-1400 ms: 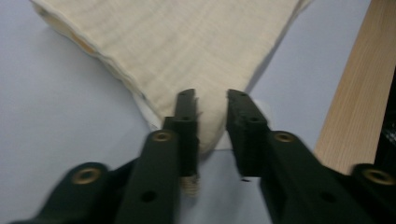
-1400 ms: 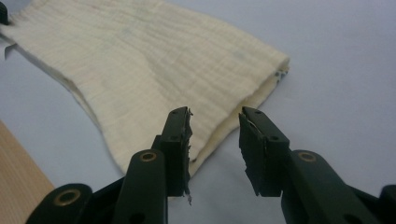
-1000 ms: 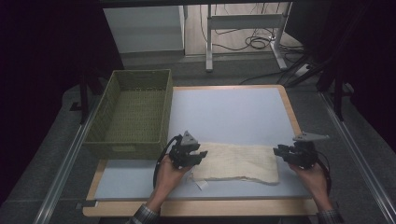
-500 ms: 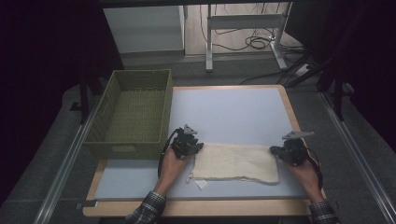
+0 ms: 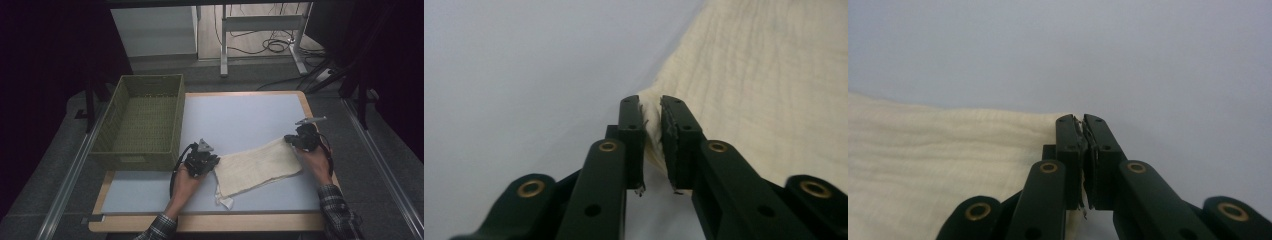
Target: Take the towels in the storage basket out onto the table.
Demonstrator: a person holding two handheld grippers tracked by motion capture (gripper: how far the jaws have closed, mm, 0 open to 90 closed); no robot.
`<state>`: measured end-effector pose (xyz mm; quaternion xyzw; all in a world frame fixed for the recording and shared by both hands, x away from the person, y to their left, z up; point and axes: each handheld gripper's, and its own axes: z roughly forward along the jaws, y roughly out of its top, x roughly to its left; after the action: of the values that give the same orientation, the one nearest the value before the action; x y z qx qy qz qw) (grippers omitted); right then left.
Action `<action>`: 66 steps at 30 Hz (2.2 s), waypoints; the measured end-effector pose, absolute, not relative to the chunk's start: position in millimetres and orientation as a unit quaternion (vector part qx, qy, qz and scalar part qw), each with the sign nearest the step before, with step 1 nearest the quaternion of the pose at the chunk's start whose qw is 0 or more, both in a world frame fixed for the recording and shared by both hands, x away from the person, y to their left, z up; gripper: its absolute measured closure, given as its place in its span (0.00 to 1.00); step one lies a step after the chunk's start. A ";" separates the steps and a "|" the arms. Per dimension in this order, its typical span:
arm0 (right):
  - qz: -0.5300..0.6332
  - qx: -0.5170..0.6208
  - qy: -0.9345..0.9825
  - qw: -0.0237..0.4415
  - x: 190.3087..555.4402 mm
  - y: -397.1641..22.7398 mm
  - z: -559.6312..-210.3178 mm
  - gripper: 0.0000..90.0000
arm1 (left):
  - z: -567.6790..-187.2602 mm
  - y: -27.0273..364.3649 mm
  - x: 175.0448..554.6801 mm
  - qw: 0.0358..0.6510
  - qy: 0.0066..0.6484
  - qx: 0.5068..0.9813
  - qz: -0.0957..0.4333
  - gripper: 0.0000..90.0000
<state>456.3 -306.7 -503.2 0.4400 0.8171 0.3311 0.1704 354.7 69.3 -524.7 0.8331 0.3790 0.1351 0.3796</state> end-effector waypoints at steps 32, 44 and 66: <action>0.380 0.345 0.850 0.122 336.5 -281.0 -500.7 0.61 | -544.5 77.9 375.5 0.387 0.386 0.826 0.136 0.40; 0.394 0.272 0.877 0.049 314.7 -213.0 -512.5 0.71 | -544.4 78.2 375.5 0.385 0.386 0.827 0.138 0.40; 0.350 0.176 0.916 0.087 283.8 -116.9 -527.6 0.82 | -544.1 79.0 375.3 0.384 0.393 0.823 0.143 0.42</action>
<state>283.8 -116.9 -527.6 0.1763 0.9158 0.3503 0.0868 375.3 79.0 -544.1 0.8234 0.3929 0.1427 0.3838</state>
